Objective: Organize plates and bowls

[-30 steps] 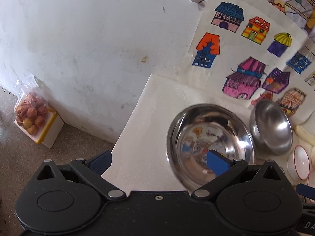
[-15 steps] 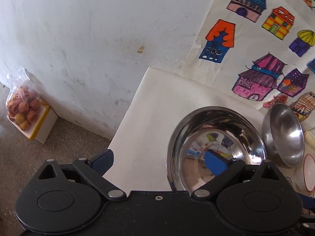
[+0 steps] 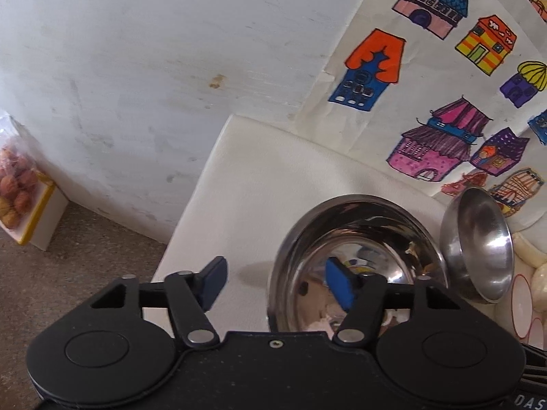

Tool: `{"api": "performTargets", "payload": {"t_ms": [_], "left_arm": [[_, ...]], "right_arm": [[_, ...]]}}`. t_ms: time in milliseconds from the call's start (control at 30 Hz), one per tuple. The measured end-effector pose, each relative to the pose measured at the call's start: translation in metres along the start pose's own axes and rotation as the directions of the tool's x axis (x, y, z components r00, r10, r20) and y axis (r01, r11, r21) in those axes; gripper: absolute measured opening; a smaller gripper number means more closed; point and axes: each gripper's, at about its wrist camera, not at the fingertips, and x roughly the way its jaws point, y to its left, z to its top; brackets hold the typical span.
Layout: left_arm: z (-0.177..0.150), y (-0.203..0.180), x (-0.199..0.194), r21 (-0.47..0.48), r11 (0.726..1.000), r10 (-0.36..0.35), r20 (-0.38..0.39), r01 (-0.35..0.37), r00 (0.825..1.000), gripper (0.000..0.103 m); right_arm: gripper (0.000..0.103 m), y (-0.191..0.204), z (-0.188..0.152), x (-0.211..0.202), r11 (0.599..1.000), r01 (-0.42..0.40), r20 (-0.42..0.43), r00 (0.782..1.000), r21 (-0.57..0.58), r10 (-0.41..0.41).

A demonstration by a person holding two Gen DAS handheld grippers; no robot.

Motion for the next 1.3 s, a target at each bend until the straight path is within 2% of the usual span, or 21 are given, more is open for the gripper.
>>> {"api": "performTargets", "payload": {"t_ms": [100, 200, 567, 667, 800, 867, 967, 1100, 1300], "left_arm": [[0.001, -0.002, 0.005, 0.004, 1.000, -0.029, -0.016, 0.029, 0.999, 0.047], [0.001, -0.005, 0.007, 0.009, 0.999, -0.052, -0.019, 0.052, 0.998, 0.041], [0.001, 0.000, 0.009, 0.013, 0.996, -0.087, -0.012, 0.087, 0.996, 0.034], [0.001, 0.003, 0.009, 0.011, 0.996, -0.084, -0.015, 0.084, 0.996, 0.029], [0.001, 0.007, 0.008, 0.001, 0.997, -0.075, -0.023, 0.075, 0.997, 0.019], [0.002, 0.009, 0.008, -0.021, 0.997, -0.068, -0.026, 0.068, 0.997, 0.013], [0.002, 0.014, 0.008, -0.059, 0.995, -0.077, -0.032, 0.075, 0.996, 0.013], [-0.001, 0.016, 0.001, -0.055, 0.997, -0.058, -0.031, 0.057, 0.998, 0.011], [-0.010, 0.019, -0.023, -0.084, 0.996, -0.039, -0.001, 0.039, 0.999, 0.009]], "right_arm": [[0.081, 0.001, 0.001, 0.002, 1.000, 0.003, -0.001, 1.000, 0.004, -0.003], [0.079, 0.003, 0.004, 0.008, 1.000, 0.006, 0.001, 1.000, 0.011, -0.006], [0.062, -0.002, 0.001, 0.015, 0.999, -0.012, -0.008, 1.000, 0.051, 0.012], [0.056, -0.002, -0.001, 0.018, 0.998, -0.015, -0.012, 1.000, 0.057, 0.016], [0.040, -0.003, -0.003, 0.022, 0.998, -0.017, -0.020, 1.000, 0.065, 0.019], [0.039, -0.002, -0.004, 0.022, 0.998, -0.019, -0.019, 1.000, 0.060, 0.020], [0.031, 0.002, -0.002, 0.024, 0.999, -0.021, -0.035, 0.999, 0.036, 0.022], [0.017, 0.007, -0.001, 0.026, 1.000, -0.003, -0.034, 0.999, 0.009, 0.004], [0.017, 0.012, 0.004, 0.015, 0.999, -0.047, -0.009, 0.999, -0.027, 0.047]]}}
